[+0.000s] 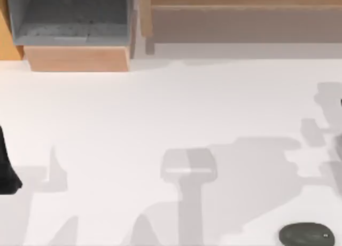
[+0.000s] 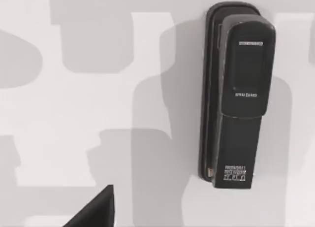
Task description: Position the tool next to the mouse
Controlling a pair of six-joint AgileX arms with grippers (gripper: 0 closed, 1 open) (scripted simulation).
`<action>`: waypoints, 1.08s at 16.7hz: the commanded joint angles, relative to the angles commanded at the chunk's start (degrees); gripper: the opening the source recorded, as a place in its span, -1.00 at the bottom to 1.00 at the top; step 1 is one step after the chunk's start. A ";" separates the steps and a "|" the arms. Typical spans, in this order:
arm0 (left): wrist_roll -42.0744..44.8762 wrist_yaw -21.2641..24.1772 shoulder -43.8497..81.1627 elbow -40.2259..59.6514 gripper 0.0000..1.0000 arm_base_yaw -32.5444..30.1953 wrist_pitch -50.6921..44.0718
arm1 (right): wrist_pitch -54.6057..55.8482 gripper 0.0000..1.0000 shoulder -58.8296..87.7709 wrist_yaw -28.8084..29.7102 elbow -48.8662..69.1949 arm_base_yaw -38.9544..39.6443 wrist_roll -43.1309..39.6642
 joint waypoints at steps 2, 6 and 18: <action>0.00 0.00 0.00 0.00 1.00 0.00 0.00 | -3.80 1.00 6.96 0.09 5.48 -0.12 -0.06; 0.00 0.00 0.00 0.00 1.00 0.00 0.00 | -8.27 1.00 15.74 0.40 12.50 -0.28 -0.13; 0.00 0.00 0.00 0.00 1.00 0.00 0.00 | -0.64 1.00 20.14 0.49 8.85 -0.21 0.03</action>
